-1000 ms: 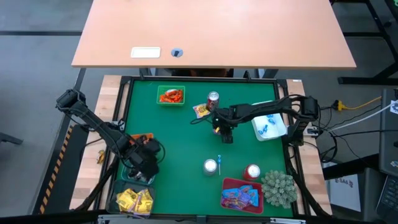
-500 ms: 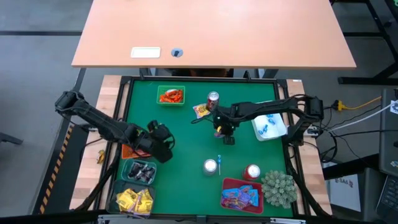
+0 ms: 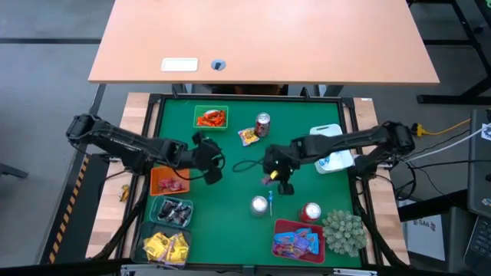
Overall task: Sort candy
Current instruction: Put the purple candy into the red bin
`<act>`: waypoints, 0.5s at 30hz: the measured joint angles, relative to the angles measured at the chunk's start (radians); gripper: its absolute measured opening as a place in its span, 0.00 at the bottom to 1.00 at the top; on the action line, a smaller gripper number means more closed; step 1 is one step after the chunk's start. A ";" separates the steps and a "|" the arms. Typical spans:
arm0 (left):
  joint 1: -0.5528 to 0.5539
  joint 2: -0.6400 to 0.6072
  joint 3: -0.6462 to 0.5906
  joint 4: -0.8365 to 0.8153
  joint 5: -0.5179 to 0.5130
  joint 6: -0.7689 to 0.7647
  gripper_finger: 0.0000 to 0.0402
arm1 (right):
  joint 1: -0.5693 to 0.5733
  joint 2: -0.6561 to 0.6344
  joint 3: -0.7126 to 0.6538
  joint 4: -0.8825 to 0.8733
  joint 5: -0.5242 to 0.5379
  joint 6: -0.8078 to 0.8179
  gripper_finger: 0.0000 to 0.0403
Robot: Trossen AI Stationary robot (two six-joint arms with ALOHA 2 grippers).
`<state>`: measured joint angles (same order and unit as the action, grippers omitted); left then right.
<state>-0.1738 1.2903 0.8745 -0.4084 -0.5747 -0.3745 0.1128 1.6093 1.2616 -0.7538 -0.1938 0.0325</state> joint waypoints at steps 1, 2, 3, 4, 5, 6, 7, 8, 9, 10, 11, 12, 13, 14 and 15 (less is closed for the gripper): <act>0.011 0.000 0.000 0.018 0.000 0.022 0.30 | 0.023 0.000 0.010 -0.011 0.001 0.029 0.01; 0.022 0.000 0.000 0.035 0.000 0.042 0.30 | 0.048 0.000 0.015 -0.016 0.001 0.056 0.01; 0.032 0.000 0.000 0.053 0.000 0.060 0.30 | 0.075 0.000 0.017 -0.013 0.000 0.081 0.01; 0.042 0.000 0.000 0.069 0.002 0.078 0.30 | 0.100 0.000 0.017 -0.009 -0.001 0.106 0.00; 0.051 0.000 0.000 0.082 0.009 0.099 0.30 | 0.126 0.000 0.017 -0.010 0.000 0.130 0.00; 0.059 0.000 0.000 0.093 0.013 0.117 0.30 | 0.153 0.001 0.017 -0.014 0.000 0.160 0.00; 0.067 0.000 0.000 0.106 0.014 0.134 0.30 | 0.178 0.001 0.017 -0.014 0.000 0.189 0.01; 0.073 0.000 0.000 0.115 0.014 0.149 0.30 | 0.203 0.001 0.017 -0.012 0.000 0.224 0.01; 0.079 0.000 0.000 0.122 0.014 0.164 0.30 | 0.229 0.001 0.017 -0.012 0.000 0.256 0.01; 0.085 0.000 0.000 0.130 0.014 0.173 0.30 | 0.254 0.001 0.017 -0.013 0.000 0.286 0.01; 0.090 0.000 0.000 0.136 0.014 0.176 0.30 | 0.277 0.001 0.017 -0.012 0.000 0.318 0.01; 0.094 0.000 0.000 0.140 0.014 0.176 0.30 | 0.302 0.001 0.017 -0.010 0.000 0.352 0.01; 0.097 0.000 0.000 0.145 0.015 0.176 0.30 | 0.325 0.001 0.017 -0.007 0.000 0.383 0.01; 0.100 0.000 0.000 0.148 0.015 0.176 0.30 | 0.347 0.001 0.017 -0.006 0.000 0.412 0.01; 0.103 0.000 0.000 0.151 0.015 0.176 0.30 | 0.368 0.001 0.017 -0.006 0.000 0.439 0.01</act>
<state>-0.0704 1.2903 0.8745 -0.2578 -0.5594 -0.1989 0.4808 1.6100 1.2789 -0.7597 -0.1940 0.4717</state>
